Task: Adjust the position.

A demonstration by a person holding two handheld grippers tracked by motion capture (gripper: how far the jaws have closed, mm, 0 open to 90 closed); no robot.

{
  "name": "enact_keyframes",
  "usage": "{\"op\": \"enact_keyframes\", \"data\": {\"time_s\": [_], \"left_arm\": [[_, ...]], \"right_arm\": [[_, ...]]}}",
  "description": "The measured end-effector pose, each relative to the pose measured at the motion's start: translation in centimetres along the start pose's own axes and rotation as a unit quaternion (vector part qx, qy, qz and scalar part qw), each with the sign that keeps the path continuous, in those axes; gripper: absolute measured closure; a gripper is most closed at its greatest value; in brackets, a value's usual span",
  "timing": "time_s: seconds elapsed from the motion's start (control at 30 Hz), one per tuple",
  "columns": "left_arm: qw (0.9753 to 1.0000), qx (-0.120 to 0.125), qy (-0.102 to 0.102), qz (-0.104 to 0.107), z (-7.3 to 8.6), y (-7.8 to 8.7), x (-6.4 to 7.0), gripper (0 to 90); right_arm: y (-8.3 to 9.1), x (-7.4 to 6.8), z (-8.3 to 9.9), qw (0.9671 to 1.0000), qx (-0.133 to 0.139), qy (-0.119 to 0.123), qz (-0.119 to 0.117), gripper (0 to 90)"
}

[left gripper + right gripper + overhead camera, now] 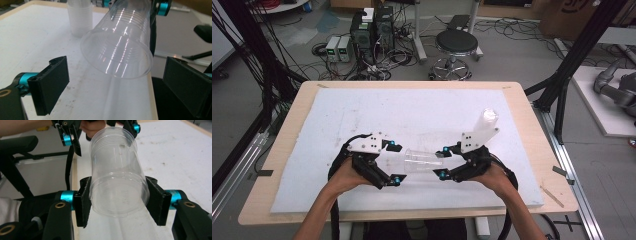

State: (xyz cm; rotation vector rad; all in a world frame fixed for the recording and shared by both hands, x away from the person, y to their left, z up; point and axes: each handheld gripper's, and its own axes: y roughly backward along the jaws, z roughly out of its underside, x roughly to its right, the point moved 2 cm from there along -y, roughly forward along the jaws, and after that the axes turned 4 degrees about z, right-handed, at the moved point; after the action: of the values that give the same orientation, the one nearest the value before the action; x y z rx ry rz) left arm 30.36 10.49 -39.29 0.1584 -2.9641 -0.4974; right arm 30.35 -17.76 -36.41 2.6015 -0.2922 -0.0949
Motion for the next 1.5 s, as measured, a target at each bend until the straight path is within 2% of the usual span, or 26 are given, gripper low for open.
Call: {"op": "enact_keyframes", "data": {"time_s": [0.2, 0.3, 0.5, 0.73, 1.0, 1.13, 1.23, 1.4, 1.5], "left_arm": [[0.9992, 0.039, 0.011, 0.005, 0.9, -0.2, 0.1, 6.8], [0.9982, 0.059, 0.007, 0.008, 1.1, -0.3, 0.2, 6.8], [0.9947, 0.101, 0.007, 0.016, 1.5, -0.9, 0.4, 6.8], [0.9906, 0.131, 0.008, 0.036, 1.3, -1.8, 0.5, 6.8], [0.9886, 0.143, 0.006, 0.049, 0.8, -2.9, 0.5, 6.8], [0.9865, 0.153, 0.003, 0.059, 0.6, -3.3, 0.6, 8.0], [0.9848, 0.161, -0.001, 0.064, 0.6, -3.3, 0.6, 11.5], [0.9839, 0.164, -0.001, 0.072, 0.5, -3.4, 0.6, 14.7], [0.982, 0.172, -0.001, 0.077, 0.5, -3.3, 0.6, 19.2]], "right_arm": [[-0.1, -0.3, 0.8, 0.9996, 0.028, -0.006, -0.002, 43.5], [-0.1, -0.4, 1.1, 0.999, 0.044, -0.006, -0.006, 43.5], [0.1, -0.5, 1.3, 0.9976, 0.068, -0.005, -0.011, 43.5], [0.2, -0.6, 1.4, 0.9954, 0.093, 0.0, -0.022, 43.5], [0.0, -0.7, 1.3, 0.994, 0.106, 0.002, -0.03, 43.5], [0.0, -0.6, 1.2, 0.993, 0.114, 0.004, -0.032, 43.5], [0.0, -0.7, 1.2, 0.9923, 0.118, 0.003, -0.036, 43.5], [-0.1, -0.7, 1.1, 0.9916, 0.123, 0.003, -0.039, 43.5], [-0.2, -0.8, 1.1, 0.9914, 0.123, 0.005, -0.045, 43.5]]}}
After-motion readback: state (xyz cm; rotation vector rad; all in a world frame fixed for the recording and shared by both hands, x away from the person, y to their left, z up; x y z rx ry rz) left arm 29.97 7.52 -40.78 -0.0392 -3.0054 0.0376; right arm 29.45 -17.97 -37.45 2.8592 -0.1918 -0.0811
